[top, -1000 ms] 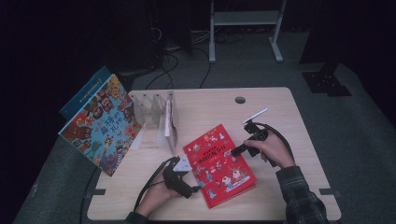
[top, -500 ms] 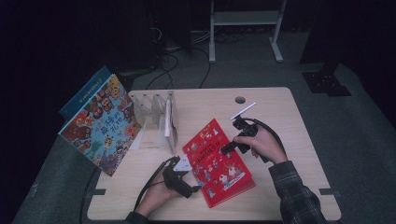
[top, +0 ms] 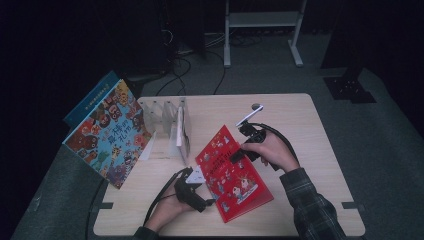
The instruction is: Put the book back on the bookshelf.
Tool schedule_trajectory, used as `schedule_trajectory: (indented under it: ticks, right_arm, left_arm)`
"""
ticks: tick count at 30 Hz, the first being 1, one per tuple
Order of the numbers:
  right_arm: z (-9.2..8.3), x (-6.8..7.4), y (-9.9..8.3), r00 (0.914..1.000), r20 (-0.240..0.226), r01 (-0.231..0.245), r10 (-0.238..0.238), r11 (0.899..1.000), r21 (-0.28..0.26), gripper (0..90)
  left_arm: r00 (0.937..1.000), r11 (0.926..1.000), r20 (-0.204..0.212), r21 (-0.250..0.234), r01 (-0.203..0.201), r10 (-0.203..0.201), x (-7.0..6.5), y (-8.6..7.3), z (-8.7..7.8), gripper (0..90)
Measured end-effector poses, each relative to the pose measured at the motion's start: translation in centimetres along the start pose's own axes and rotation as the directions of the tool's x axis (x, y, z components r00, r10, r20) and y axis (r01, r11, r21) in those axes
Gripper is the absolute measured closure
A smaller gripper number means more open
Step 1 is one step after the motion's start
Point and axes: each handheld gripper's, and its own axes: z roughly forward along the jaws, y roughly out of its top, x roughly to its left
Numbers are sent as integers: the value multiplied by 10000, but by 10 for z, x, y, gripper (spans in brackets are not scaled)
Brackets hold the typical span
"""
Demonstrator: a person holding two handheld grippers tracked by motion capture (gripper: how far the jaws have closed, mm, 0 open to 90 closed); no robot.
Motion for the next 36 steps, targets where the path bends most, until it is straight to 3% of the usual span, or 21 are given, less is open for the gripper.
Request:
schedule_trajectory:
  ticks: [13,24,29,31,36]
  right_arm:
    - [-1,6,3,9992,-174,-363,363,9993,-34,822]
    - [-10,9,-1,9998,-71,-190,186,9981,-585,869]
    - [-17,13,-8,9999,-113,70,-85,9918,-1279,876]
    - [-20,13,-11,9996,-159,218,-245,9884,-1503,876]
    - [-32,14,-19,9994,-172,265,-308,9778,-2080,876]
  left_arm:
    - [10000,10000,-51,10,40,-40,0,0,0,0]
    - [10000,10000,-37,6,44,-44,0,0,-1,0]
    - [9986,9982,107,-286,521,-518,4,-3,-4,0]
    - [9942,9907,252,-845,1063,-1045,8,-5,-8,0]
    - [9884,9780,243,-1429,1521,-1502,21,-4,-15,0]
